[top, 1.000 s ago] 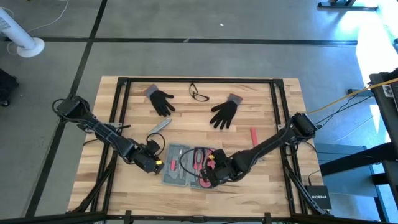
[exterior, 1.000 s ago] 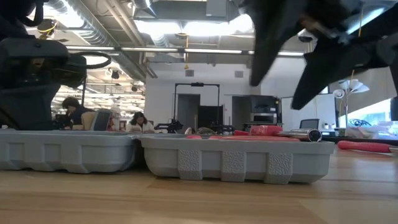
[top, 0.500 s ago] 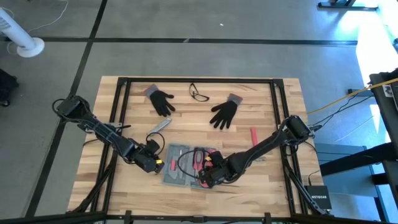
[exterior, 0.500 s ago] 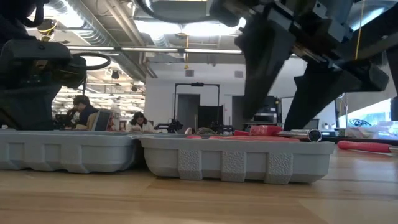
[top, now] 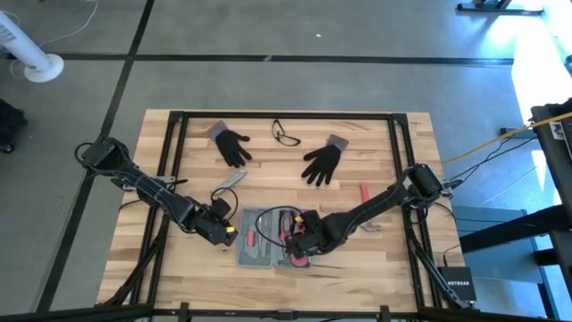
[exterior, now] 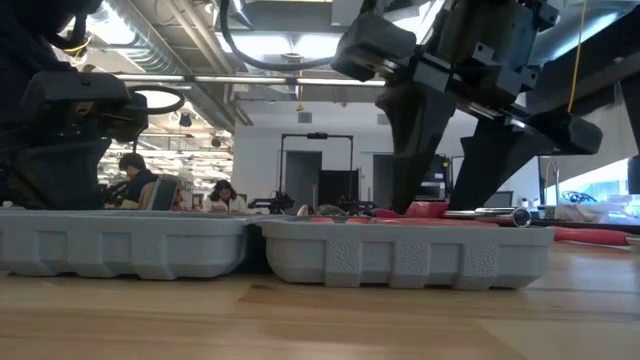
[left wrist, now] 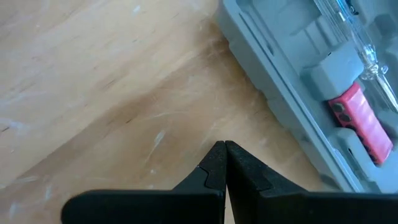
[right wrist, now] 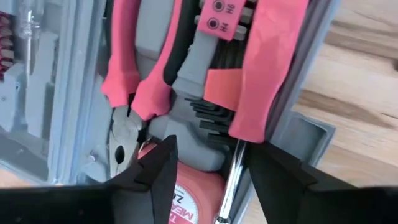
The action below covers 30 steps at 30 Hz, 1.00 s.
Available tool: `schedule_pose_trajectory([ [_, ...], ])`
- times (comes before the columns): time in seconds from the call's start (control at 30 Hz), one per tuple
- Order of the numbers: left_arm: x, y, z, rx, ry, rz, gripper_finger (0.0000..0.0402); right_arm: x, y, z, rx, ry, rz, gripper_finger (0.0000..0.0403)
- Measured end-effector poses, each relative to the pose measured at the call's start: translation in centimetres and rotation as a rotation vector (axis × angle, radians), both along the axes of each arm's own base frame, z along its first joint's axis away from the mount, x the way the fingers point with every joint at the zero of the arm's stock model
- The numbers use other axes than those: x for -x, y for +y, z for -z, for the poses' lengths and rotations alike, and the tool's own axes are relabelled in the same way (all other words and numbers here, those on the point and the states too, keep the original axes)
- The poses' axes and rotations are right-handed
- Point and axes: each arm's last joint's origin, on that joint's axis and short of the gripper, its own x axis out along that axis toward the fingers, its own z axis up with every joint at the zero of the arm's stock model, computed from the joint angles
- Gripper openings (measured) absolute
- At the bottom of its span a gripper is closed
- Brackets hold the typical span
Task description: Prefit tool cases
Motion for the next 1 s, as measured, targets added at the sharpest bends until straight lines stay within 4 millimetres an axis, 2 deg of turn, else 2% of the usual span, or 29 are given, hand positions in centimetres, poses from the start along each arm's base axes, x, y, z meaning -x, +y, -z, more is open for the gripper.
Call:
schedule_pose_trajectory([
  [0.13, 0.0, 0.0, 0.0, -0.013, 0.001, 0.02, 0.0, 0.1, -0.1, 0.1, 0.022, 0.011, 0.016, 0.0146],
  [0.47, 0.0, 0.0, 0.0, -0.019, 0.0, 0.024, 0.0, -0.2, 0.1, 1.6, 0.004, 0.047, 0.023, 0.0016],
  [0.73, 0.0, 0.0, 0.0, -0.018, -0.001, 0.021, 0.0, -0.1, 0.0, 0.4, 0.05, 0.049, 0.032, 0.0005],
  [1.0, 0.0, 0.0, 0.0, -0.031, 0.0, 0.039, 0.0, -1.1, 0.3, -2.9, 0.101, 0.025, -0.022, 0.0005],
])
